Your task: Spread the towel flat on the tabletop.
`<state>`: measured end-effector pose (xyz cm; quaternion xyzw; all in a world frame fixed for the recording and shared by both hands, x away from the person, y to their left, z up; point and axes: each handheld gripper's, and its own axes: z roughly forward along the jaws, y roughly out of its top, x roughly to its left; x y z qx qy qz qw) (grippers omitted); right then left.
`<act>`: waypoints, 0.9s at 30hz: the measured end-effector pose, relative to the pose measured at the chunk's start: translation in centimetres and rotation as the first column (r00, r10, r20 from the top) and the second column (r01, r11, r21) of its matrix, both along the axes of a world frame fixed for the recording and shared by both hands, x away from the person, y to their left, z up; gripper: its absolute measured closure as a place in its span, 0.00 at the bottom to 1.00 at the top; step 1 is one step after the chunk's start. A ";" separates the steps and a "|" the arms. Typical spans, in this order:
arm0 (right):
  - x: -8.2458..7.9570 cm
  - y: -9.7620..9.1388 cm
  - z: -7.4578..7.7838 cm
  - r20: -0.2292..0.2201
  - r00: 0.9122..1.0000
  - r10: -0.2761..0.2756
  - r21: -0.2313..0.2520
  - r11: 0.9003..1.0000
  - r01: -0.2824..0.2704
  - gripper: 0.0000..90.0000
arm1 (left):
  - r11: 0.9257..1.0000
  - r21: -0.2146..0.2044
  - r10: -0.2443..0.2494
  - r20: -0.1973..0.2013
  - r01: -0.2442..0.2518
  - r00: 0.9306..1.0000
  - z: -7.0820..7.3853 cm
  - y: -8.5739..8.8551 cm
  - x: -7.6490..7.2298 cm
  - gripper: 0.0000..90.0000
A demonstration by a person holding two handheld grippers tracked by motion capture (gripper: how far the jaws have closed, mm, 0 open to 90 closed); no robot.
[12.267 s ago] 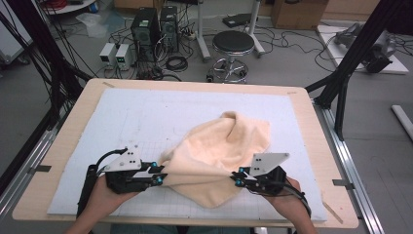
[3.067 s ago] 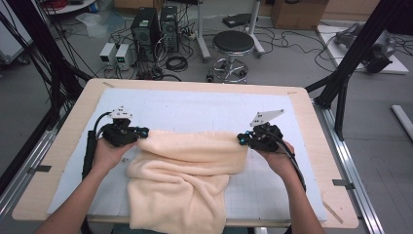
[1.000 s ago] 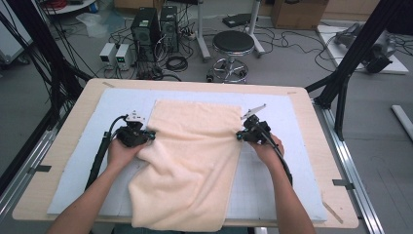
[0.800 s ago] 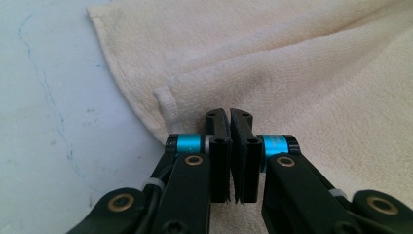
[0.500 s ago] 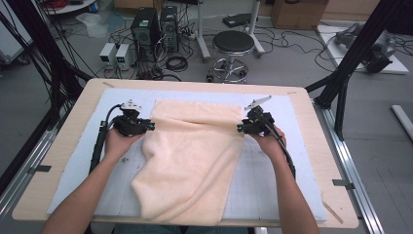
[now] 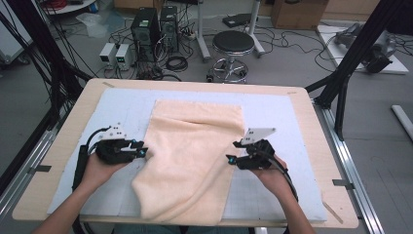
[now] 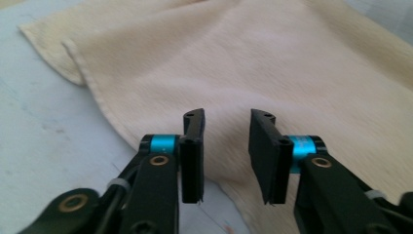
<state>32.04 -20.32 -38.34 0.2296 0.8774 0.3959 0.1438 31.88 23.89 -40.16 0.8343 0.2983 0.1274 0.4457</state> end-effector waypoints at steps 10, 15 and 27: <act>-3.4 2.1 -3.6 -0.087 0.986 0.144 -0.064 0.987 -0.150 0.62 | 0.985 -0.017 -0.175 -0.126 0.174 0.976 -2.4 -1.0 -2.8 0.70; -3.8 2.3 -5.3 -0.141 0.981 0.131 -0.050 0.989 -0.140 0.74 | 0.982 0.017 -0.184 -0.146 0.188 0.972 -3.2 -1.9 -2.7 0.69; -4.4 0.7 -3.6 -0.090 0.986 0.138 -0.074 0.987 -0.145 0.96 | 0.997 0.016 -0.072 -0.027 0.072 0.997 -0.2 -1.3 -3.8 0.95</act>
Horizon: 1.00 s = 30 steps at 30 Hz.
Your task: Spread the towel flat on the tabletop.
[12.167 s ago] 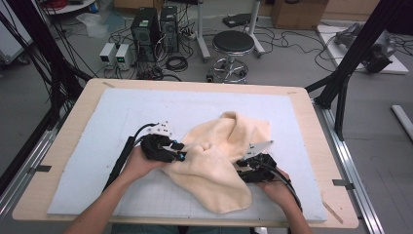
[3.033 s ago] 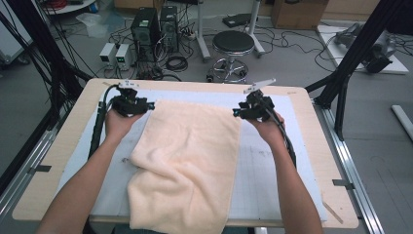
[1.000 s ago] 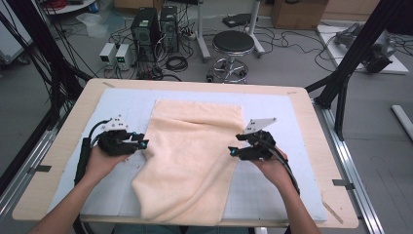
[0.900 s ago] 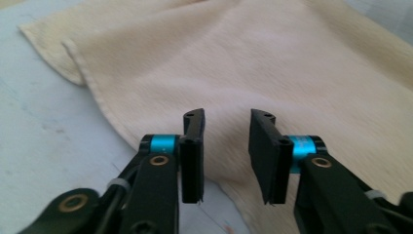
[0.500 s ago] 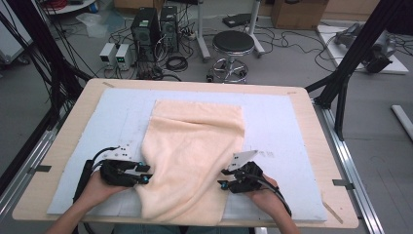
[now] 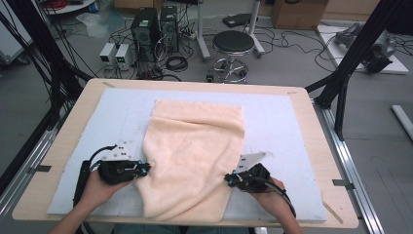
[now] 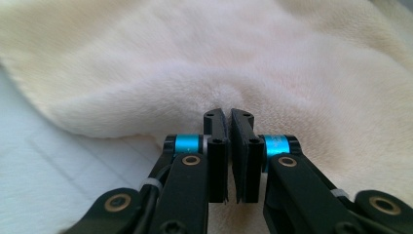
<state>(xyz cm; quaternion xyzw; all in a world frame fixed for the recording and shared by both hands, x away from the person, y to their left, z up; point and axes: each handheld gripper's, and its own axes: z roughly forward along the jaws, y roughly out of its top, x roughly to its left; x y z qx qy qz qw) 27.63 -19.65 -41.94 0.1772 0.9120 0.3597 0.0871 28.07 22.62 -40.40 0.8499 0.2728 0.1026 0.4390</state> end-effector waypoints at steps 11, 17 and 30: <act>2.9 -3.9 1.2 0.047 0.990 -0.135 -0.034 0.990 0.137 0.96 | 0.998 0.048 0.039 0.008 -0.040 0.999 -0.1 -2.6 2.9 0.95; 6.1 -3.5 -0.1 0.026 0.980 -0.199 -0.036 0.979 0.200 0.95 | 0.986 0.068 0.151 -0.013 -0.150 0.988 -2.0 -3.3 6.7 0.95; 3.5 -2.5 2.2 0.064 0.985 -0.158 0.072 0.985 0.154 0.66 | 0.993 0.016 0.117 0.028 -0.118 0.993 0.2 -0.7 4.7 0.71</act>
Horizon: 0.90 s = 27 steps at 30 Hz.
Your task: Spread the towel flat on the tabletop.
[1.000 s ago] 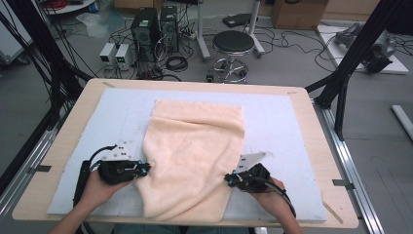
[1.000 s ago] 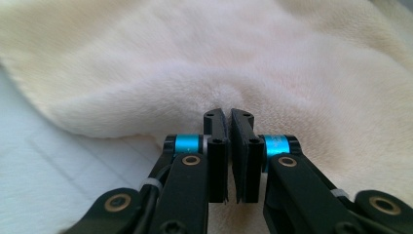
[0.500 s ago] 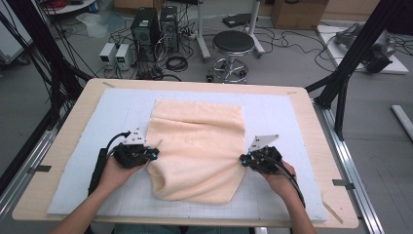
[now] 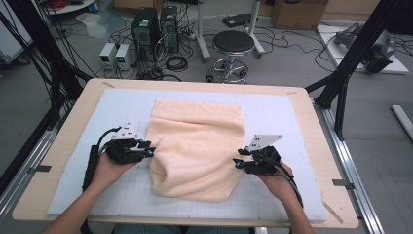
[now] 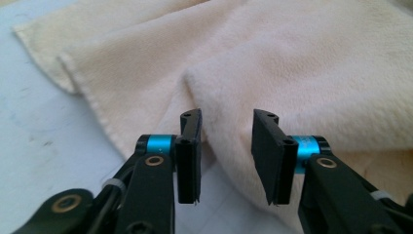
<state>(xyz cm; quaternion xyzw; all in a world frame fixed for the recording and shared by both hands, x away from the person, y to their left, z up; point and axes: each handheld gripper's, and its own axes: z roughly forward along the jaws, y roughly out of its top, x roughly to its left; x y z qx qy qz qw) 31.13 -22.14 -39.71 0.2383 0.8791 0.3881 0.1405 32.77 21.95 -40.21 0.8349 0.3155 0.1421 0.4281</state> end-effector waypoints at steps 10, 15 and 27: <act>-3.4 3.8 -2.3 -0.071 0.976 0.207 -0.026 0.977 -0.210 0.61 | 0.987 -0.003 -0.159 -0.119 0.160 0.980 -2.0 0.1 -2.9 0.69; -3.1 5.0 -3.5 -0.121 0.966 0.227 -0.088 0.967 -0.239 0.68 | 0.986 -0.015 -0.167 -0.127 0.167 0.978 -2.5 -1.8 -2.2 0.69; -3.3 4.0 -2.9 -0.103 0.965 0.241 -0.051 0.968 -0.247 0.95 | 0.991 -0.036 -0.128 -0.030 0.127 0.991 -0.7 -0.8 -3.0 0.95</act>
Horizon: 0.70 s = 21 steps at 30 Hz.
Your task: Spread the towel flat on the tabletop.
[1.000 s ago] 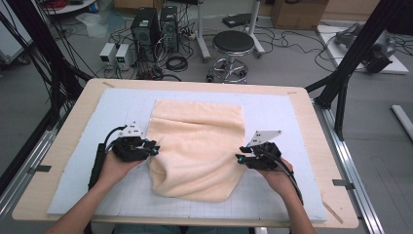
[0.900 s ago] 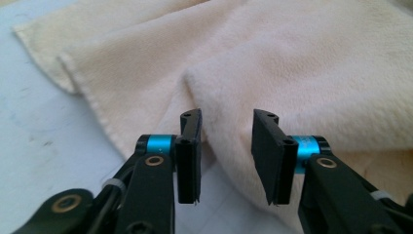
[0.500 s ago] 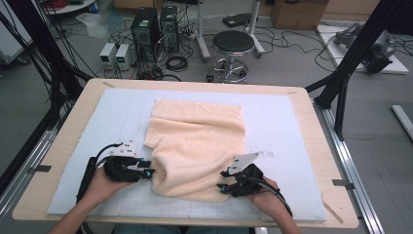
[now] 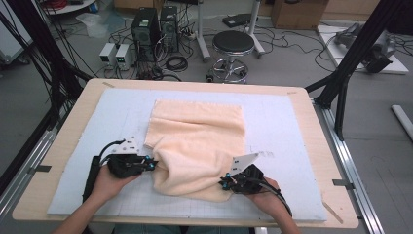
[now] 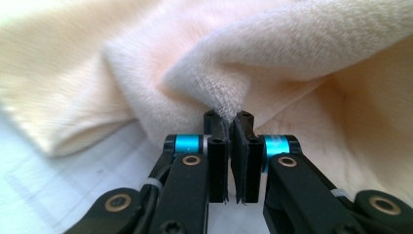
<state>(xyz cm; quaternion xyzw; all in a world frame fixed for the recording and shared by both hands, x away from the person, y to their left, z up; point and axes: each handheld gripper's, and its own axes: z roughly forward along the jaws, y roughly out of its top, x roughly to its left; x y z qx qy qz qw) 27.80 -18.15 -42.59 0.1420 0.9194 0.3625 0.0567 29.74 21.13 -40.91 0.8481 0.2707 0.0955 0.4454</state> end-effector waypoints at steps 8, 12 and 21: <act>-0.8 -2.8 2.6 0.049 0.997 -0.060 0.068 0.996 0.056 0.95 | 0.996 -0.073 0.062 0.058 -0.057 0.996 2.7 3.2 -1.7 0.95; -1.3 -3.1 4.6 0.105 0.993 -0.061 0.078 0.996 0.053 0.95 | 0.997 -0.069 0.045 0.086 -0.039 0.995 4.1 3.1 -2.1 0.95; 5.7 -3.2 7.1 0.181 0.961 -0.209 0.038 0.978 0.206 0.94 | 0.983 0.011 0.181 0.059 -0.182 0.982 4.3 0.5 6.7 0.95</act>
